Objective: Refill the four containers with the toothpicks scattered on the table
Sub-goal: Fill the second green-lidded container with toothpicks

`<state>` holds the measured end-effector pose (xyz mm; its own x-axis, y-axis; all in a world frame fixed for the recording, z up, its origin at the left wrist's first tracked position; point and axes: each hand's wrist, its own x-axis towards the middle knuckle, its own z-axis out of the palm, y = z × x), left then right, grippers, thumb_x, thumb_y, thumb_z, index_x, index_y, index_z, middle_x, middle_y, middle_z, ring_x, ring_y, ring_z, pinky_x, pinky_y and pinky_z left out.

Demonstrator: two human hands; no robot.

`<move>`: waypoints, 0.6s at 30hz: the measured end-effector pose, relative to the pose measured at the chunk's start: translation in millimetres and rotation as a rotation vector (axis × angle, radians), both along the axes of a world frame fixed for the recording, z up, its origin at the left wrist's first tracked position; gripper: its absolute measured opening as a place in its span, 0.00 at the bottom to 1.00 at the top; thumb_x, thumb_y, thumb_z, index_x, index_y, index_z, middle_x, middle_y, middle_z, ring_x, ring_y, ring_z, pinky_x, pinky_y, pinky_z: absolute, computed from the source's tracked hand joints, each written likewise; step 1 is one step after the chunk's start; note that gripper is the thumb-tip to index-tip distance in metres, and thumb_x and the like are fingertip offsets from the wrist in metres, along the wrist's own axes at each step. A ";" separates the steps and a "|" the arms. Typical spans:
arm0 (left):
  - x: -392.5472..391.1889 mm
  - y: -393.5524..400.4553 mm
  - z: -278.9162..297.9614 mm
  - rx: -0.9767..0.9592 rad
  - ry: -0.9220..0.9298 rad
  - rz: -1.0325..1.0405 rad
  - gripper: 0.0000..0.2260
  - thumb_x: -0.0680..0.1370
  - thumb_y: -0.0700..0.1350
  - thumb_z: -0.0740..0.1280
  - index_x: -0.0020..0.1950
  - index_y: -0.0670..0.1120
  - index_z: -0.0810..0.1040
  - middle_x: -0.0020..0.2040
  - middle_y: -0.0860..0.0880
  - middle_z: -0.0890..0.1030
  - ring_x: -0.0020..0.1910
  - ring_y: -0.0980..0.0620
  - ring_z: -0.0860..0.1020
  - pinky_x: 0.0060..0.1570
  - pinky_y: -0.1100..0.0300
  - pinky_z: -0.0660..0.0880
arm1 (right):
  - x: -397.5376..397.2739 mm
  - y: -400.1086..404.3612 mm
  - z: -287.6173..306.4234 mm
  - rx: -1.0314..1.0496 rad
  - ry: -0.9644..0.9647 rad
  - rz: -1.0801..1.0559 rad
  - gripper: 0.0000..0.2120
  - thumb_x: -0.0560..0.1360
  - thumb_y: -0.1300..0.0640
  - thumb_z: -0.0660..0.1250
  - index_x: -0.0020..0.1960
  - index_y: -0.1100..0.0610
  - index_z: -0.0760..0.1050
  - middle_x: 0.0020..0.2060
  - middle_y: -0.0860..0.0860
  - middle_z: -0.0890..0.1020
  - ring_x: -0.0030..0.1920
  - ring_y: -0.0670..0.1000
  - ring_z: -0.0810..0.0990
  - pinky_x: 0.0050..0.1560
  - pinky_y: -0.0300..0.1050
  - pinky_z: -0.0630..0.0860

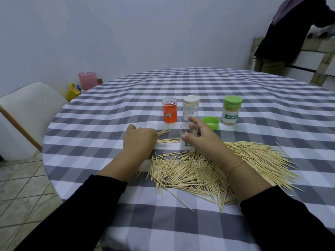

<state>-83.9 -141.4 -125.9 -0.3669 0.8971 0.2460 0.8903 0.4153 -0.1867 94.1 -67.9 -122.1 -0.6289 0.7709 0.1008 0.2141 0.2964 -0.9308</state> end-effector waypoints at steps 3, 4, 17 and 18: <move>2.7 1.2 6.1 0.235 -0.249 -0.010 0.12 0.83 0.51 0.58 0.56 0.51 0.81 0.43 0.50 0.83 0.40 0.49 0.77 0.52 0.54 0.70 | 0.0 0.6 -1.0 0.001 0.001 -0.005 0.32 0.76 0.55 0.67 0.75 0.47 0.56 0.72 0.51 0.65 0.68 0.50 0.69 0.48 0.31 0.68; 2.7 2.3 8.1 0.328 -0.367 -0.005 0.13 0.82 0.51 0.59 0.55 0.50 0.82 0.43 0.50 0.83 0.41 0.49 0.78 0.49 0.54 0.72 | 0.0 0.5 -0.9 0.001 0.003 -0.005 0.32 0.76 0.55 0.67 0.75 0.47 0.56 0.72 0.51 0.65 0.68 0.50 0.69 0.51 0.34 0.69; 40.3 21.2 33.6 0.849 -1.526 -0.162 0.05 0.80 0.45 0.66 0.48 0.50 0.82 0.44 0.52 0.85 0.46 0.57 0.81 0.38 0.74 0.71 | 0.7 2.4 -0.9 0.007 0.000 -0.002 0.33 0.76 0.54 0.68 0.75 0.47 0.57 0.71 0.51 0.67 0.66 0.48 0.70 0.57 0.38 0.68; 43.6 22.0 30.4 0.822 -1.541 -0.166 0.06 0.79 0.45 0.66 0.46 0.51 0.82 0.45 0.52 0.85 0.47 0.56 0.81 0.41 0.73 0.72 | 0.6 2.5 -1.1 0.006 -0.001 -0.002 0.33 0.75 0.54 0.68 0.75 0.46 0.57 0.71 0.51 0.67 0.65 0.47 0.70 0.57 0.38 0.68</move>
<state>-40.3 -119.4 -95.5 -0.6069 0.7781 0.1618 0.0764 -0.1455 0.9864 94.6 -65.4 -123.2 -0.6274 0.7716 0.1050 0.2158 0.3018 -0.9286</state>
